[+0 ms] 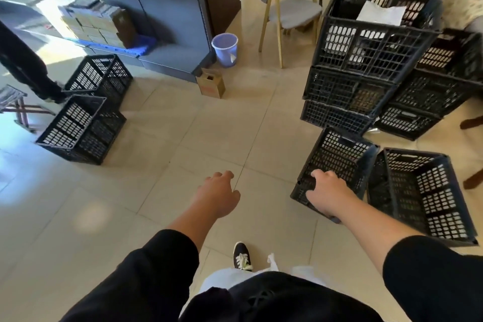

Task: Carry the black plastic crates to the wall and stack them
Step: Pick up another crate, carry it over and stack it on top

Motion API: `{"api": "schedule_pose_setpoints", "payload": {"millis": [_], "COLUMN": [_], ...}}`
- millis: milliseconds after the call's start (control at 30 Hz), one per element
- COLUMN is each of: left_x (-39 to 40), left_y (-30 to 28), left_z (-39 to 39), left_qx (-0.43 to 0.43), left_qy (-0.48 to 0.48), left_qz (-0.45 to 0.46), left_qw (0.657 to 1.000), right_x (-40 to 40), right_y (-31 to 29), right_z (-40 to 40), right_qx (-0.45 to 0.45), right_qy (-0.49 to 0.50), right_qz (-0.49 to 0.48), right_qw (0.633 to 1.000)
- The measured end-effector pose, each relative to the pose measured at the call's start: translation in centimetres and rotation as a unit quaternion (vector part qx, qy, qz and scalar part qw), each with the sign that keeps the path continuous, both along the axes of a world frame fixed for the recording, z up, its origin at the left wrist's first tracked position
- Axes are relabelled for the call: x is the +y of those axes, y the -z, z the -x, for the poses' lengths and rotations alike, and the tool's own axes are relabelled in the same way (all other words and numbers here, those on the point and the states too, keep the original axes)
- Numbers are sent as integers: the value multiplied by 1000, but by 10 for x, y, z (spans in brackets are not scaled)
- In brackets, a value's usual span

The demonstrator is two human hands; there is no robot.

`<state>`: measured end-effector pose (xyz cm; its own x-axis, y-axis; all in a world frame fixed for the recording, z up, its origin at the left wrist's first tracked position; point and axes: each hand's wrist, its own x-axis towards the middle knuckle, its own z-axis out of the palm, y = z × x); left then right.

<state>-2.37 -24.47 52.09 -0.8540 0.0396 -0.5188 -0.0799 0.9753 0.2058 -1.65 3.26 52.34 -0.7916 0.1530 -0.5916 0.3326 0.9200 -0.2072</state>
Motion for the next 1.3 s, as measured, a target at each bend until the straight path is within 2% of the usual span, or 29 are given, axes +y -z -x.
{"api": "schedule_pose_setpoints", "payload": {"millis": [267, 667, 833, 967, 1100, 1200, 1300], "left_x": [10, 134, 195, 257, 319, 369, 416], "left_y": [-3, -20, -16, -5, 16, 31, 39], "left_z": [148, 330, 390, 437, 479, 510, 535], "left_qx": [-1, 22, 6, 3, -17, -36, -48], "left_qy": [109, 232, 292, 371, 460, 525, 603], "left_qz": [14, 36, 54, 76, 80, 84, 83], "left_qw": [994, 972, 955, 926, 884, 846, 792], "right_x": [-3, 113, 153, 185, 207, 222, 224], "right_y": [7, 18, 21, 39, 59, 81, 92], "right_z": [82, 233, 261, 261, 261, 264, 267], "right_qx": [-16, -7, 5, -11, -40, -48, -49], "right_qy": [122, 259, 316, 398, 496, 566, 635], "right_qz": [24, 77, 102, 124, 123, 116, 125], "right_qw": [992, 963, 943, 909, 859, 815, 760]}}
